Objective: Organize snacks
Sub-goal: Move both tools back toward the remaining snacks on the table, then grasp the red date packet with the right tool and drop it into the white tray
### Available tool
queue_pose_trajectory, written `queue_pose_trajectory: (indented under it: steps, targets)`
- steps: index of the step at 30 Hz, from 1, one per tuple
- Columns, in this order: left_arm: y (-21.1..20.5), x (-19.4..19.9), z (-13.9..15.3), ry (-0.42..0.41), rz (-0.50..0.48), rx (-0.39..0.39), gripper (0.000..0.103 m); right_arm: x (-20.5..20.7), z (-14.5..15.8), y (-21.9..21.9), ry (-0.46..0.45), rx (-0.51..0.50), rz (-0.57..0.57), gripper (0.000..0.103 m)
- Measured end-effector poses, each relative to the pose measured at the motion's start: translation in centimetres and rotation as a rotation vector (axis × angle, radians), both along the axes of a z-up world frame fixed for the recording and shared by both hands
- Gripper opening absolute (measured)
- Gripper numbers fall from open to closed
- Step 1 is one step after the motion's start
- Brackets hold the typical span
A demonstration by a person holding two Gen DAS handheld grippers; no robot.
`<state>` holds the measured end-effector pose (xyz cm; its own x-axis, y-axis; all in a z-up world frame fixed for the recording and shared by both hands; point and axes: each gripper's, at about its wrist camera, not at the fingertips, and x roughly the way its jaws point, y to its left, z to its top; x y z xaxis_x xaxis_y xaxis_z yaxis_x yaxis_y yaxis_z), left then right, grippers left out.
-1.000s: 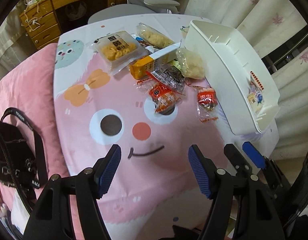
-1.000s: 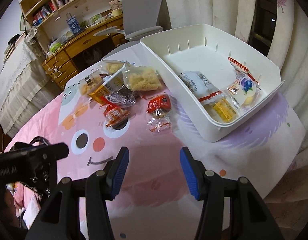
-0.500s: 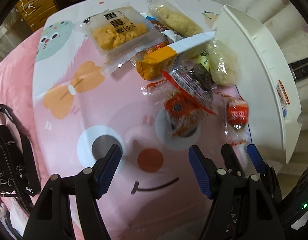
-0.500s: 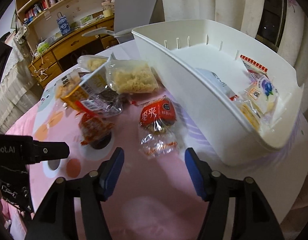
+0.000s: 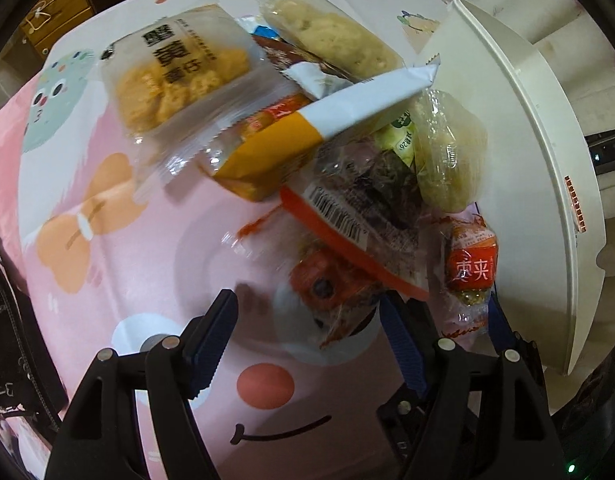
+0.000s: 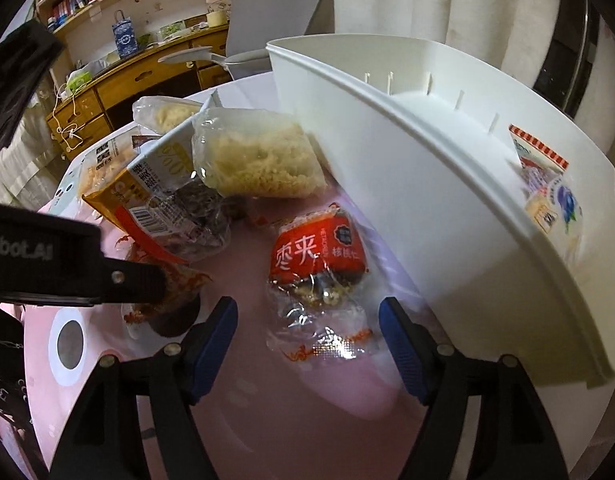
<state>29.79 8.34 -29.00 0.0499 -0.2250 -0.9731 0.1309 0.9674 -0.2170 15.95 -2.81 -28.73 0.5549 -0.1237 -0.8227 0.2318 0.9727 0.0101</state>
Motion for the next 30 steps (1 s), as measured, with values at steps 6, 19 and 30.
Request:
queue_pose_trajectory:
  steps: [6, 19, 30]
  targets:
    - [-1.5, 1.3, -0.5, -0.013, -0.01, -0.002, 0.072, 0.8, -0.2, 0.5, -0.011, -0.028, 0.039, 0.073]
    - [-2.8, 2.6, 0.2, -0.083, 0.016, -0.02, 0.061, 1.7, -0.2, 0.1, -0.019, -0.052, 0.076, 0.062]
    - [-3.0, 0.8, 1.2, -0.13, 0.022, -0.012, 0.054, 1.4, 0.2, -0.7, 0.012, -0.041, 0.088, 0.047]
